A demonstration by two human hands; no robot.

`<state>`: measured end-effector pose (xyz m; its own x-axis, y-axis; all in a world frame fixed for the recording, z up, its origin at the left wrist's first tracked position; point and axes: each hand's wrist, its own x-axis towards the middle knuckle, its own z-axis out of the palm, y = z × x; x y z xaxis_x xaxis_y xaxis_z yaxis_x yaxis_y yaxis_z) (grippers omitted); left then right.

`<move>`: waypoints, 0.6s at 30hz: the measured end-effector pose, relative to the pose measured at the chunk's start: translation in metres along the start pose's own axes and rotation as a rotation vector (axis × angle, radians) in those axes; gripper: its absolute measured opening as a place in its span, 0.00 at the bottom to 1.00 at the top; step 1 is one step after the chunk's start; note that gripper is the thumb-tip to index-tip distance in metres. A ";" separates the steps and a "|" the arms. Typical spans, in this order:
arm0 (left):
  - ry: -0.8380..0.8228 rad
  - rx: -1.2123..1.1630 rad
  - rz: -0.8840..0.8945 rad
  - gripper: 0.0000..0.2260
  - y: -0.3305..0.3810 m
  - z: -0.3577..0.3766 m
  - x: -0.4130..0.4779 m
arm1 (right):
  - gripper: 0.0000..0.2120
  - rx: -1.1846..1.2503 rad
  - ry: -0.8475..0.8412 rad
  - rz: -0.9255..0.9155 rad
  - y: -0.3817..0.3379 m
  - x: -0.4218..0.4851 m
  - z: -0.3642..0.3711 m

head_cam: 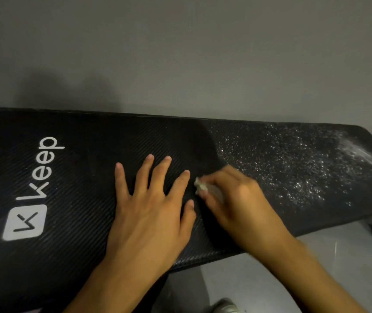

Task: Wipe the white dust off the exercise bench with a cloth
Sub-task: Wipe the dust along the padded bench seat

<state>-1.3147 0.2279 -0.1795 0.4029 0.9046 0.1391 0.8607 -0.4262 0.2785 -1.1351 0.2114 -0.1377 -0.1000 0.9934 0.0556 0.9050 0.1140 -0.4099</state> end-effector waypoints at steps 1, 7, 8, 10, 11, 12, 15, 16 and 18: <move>0.003 0.000 0.006 0.25 0.000 0.000 0.000 | 0.09 0.042 -0.040 -0.017 -0.002 -0.014 -0.003; 0.074 -0.017 0.010 0.18 0.020 0.008 0.002 | 0.11 -0.056 0.113 0.044 0.012 -0.017 -0.003; 0.075 -0.031 0.010 0.19 0.022 0.009 0.002 | 0.10 -0.043 0.115 0.034 0.010 -0.019 0.000; 0.086 -0.046 0.013 0.19 0.021 0.010 0.001 | 0.08 0.053 0.043 -0.012 0.007 -0.036 0.001; 0.096 -0.048 0.013 0.17 0.019 0.010 0.001 | 0.07 0.092 0.000 -0.026 0.007 -0.048 -0.001; 0.101 -0.049 0.012 0.17 0.017 0.010 0.001 | 0.07 0.098 -0.016 -0.018 0.010 -0.059 -0.005; 0.100 -0.028 0.014 0.17 0.021 0.012 0.001 | 0.11 0.000 0.066 0.058 0.027 -0.061 -0.012; 0.085 -0.031 0.014 0.19 0.026 0.012 0.003 | 0.12 -0.029 0.098 0.080 0.030 -0.056 -0.012; 0.053 -0.053 0.023 0.21 0.038 0.012 0.008 | 0.12 -0.032 0.137 0.081 0.028 -0.047 -0.008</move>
<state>-1.2754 0.2191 -0.1796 0.4040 0.8935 0.1960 0.8330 -0.4479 0.3248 -1.1023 0.1674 -0.1448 0.0290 0.9885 0.1486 0.9208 0.0314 -0.3887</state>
